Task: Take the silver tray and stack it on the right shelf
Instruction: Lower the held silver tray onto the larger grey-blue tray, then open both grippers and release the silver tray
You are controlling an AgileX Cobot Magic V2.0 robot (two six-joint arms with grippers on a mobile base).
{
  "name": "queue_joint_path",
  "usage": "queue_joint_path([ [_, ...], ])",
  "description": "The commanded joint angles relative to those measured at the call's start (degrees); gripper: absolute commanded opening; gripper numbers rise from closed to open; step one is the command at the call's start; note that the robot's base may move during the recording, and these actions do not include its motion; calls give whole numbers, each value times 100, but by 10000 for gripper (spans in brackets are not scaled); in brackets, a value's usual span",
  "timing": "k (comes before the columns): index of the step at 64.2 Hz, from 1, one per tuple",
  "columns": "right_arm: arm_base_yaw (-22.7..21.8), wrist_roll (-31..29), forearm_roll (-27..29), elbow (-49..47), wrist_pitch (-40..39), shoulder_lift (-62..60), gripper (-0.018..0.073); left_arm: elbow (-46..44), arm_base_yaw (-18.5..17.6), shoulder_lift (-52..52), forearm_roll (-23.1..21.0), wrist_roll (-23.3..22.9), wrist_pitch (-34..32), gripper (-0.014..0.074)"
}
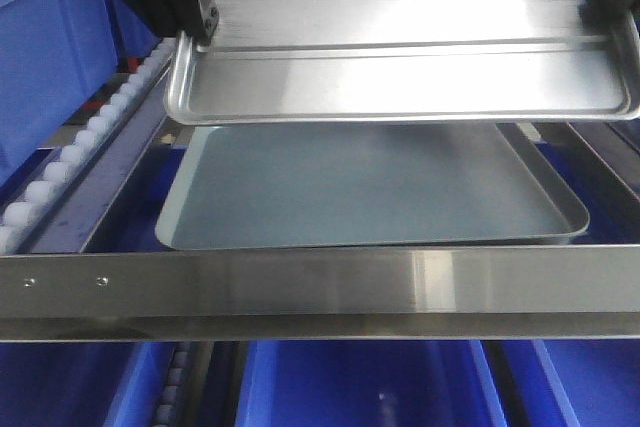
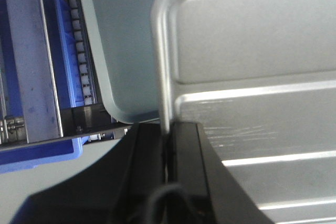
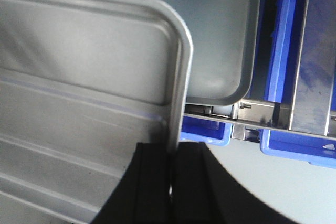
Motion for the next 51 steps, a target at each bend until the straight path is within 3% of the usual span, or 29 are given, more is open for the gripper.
queue_joint_path([
  [1, -29, -37, -382, -182, -371, -168, 57, -146, -2, -181, 420, 199, 68, -92],
  [12, -29, -37, -382, -298, -522, -30, 57, -146, 108, -63, 367, 199, -299, -92],
  [33, -258, -37, -427, -1186, -686, 1175, 57, -395, 1115, 393, 100, 224, -1244, -92],
  [51, -562, -41, -448, -1391, -1265, 2243, 57, -434, 1434, 1142, 126, 222, -2015, -92],
])
